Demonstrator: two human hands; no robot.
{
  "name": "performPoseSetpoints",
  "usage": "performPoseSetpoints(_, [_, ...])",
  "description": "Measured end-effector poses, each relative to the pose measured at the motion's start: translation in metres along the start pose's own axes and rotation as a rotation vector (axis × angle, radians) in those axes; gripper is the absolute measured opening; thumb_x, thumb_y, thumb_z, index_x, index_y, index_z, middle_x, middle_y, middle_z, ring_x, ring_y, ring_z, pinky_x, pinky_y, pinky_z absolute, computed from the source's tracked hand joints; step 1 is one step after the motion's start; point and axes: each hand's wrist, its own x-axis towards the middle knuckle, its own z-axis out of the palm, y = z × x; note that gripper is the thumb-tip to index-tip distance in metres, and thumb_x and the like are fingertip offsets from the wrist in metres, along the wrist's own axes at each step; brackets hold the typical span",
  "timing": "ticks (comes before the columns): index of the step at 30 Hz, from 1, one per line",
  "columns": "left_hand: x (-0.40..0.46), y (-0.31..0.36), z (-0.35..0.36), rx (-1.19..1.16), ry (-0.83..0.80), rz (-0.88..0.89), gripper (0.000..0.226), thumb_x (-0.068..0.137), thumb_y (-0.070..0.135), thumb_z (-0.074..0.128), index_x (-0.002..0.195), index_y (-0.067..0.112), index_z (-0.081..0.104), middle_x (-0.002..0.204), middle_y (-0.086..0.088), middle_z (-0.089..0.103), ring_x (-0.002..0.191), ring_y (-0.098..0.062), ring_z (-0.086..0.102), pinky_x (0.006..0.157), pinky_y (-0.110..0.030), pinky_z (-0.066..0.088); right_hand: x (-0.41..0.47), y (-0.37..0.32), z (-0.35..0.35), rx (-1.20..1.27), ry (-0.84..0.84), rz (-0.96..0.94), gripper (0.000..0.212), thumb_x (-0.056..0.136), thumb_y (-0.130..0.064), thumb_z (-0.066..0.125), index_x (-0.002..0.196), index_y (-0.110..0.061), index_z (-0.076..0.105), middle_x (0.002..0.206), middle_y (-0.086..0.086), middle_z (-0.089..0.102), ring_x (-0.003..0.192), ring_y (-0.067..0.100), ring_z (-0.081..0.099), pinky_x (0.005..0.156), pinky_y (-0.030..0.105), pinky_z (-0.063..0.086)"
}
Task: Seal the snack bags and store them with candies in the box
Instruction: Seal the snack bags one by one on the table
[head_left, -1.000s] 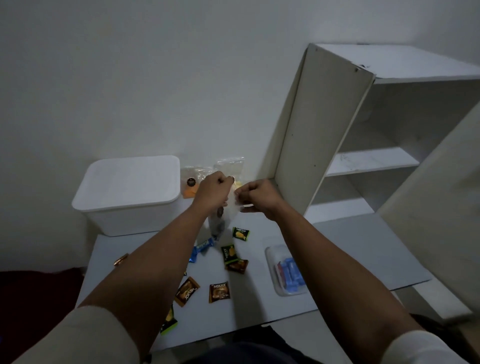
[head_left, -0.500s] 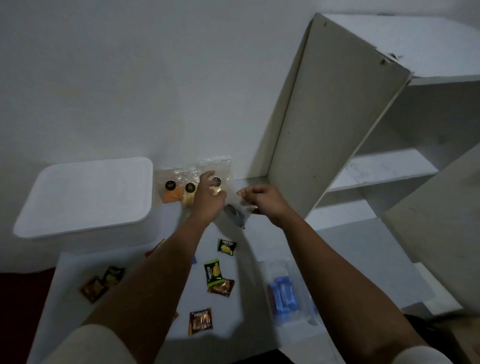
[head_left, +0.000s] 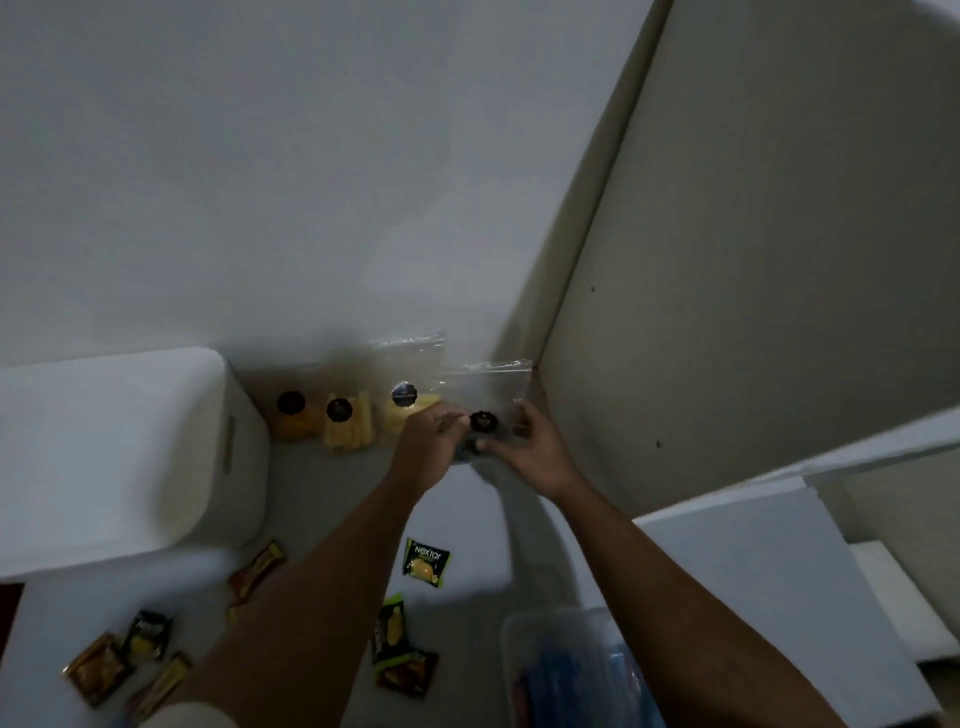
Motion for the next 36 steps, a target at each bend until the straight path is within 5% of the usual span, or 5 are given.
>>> performPoseSetpoints(4, [0.025, -0.01, 0.021, 0.066, 0.053, -0.044, 0.012, 0.098, 0.019, 0.06, 0.101, 0.013, 0.07, 0.096, 0.002, 0.068, 0.089, -0.015, 0.063, 0.073, -0.022, 0.041, 0.038, 0.019, 0.013, -0.136, 0.179, -0.028, 0.016, 0.087, -0.017, 0.07, 0.088, -0.009, 0.057, 0.085, 0.007, 0.066, 0.081, 0.024, 0.064, 0.077, 0.043, 0.053])
performPoseSetpoints(14, [0.051, -0.01, 0.039, 0.028, 0.139, -0.263, 0.054, 0.098, 0.023, 0.059, 0.15, 0.02, 0.041, 0.125, 0.008, 0.061, 0.111, -0.009, 0.059, 0.084, -0.023, 0.045, 0.106, 0.013, 0.017, -0.118, 0.314, 0.149, 0.012, 0.097, -0.018, 0.055, 0.089, -0.016, 0.064, 0.093, 0.004, 0.068, 0.083, 0.019, 0.063, 0.058, 0.024, 0.044])
performPoseSetpoints(24, [0.026, -0.013, 0.033, 0.077, 0.108, -0.323, 0.04, 0.097, 0.024, 0.058, 0.136, 0.018, 0.058, 0.136, -0.001, 0.064, 0.124, -0.021, 0.06, 0.091, -0.018, 0.037, 0.09, 0.02, 0.018, -0.113, 0.234, 0.132, 0.044, 0.091, -0.019, 0.069, 0.132, -0.02, 0.056, 0.117, -0.007, 0.061, 0.102, 0.016, 0.059, 0.085, 0.031, 0.05])
performPoseSetpoints(27, [-0.001, -0.027, 0.018, 0.151, 0.116, -0.308, 0.032, 0.097, 0.029, 0.058, 0.128, 0.023, 0.063, 0.13, 0.002, 0.067, 0.119, -0.021, 0.061, 0.089, -0.021, 0.038, 0.057, 0.034, 0.025, -0.115, 0.286, 0.094, 0.014, 0.098, -0.008, 0.055, 0.111, -0.013, 0.059, 0.099, 0.003, 0.058, 0.087, 0.017, 0.052, 0.073, 0.026, 0.046])
performPoseSetpoints(36, [-0.05, -0.014, -0.119, 0.379, 0.293, -0.016, 0.018, 0.093, 0.034, 0.053, 0.099, 0.03, 0.07, 0.098, 0.004, 0.071, 0.088, -0.017, 0.067, 0.082, -0.033, 0.052, -0.019, -0.016, 0.103, -0.15, 0.196, -0.066, 0.02, 0.093, -0.006, 0.058, 0.101, -0.014, 0.075, 0.101, 0.004, 0.073, 0.094, 0.018, 0.065, 0.084, 0.026, 0.047])
